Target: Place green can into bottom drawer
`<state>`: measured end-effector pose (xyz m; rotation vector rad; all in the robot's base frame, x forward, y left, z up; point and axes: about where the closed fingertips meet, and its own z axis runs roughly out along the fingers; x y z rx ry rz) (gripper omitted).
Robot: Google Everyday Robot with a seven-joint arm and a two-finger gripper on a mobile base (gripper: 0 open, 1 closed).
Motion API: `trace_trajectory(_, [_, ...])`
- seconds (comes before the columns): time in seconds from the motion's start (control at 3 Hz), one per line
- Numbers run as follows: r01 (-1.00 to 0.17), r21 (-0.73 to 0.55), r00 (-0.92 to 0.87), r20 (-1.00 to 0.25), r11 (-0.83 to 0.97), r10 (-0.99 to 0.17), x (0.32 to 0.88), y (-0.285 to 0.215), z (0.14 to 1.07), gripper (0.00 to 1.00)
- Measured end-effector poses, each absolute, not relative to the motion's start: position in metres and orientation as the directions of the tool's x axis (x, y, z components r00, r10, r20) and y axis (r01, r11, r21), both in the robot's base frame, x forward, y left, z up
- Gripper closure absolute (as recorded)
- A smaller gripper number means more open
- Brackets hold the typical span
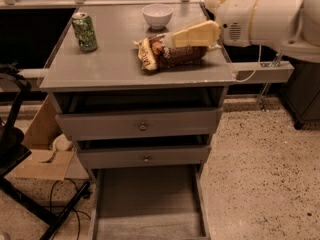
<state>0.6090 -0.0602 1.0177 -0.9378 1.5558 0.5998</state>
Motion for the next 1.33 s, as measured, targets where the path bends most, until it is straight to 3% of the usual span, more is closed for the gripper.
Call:
trace_trajectory(0.67, [-0.822, -0.059, -0.053, -0.982, 0.567, -0.179, 0.693, 0.021, 0.993, 0.0])
trace_trajectory(1.33, [-0.823, -0.104, -0.06, -0.962, 0.558, -0.267, 0.742, 0.137, 0.978, 0.0])
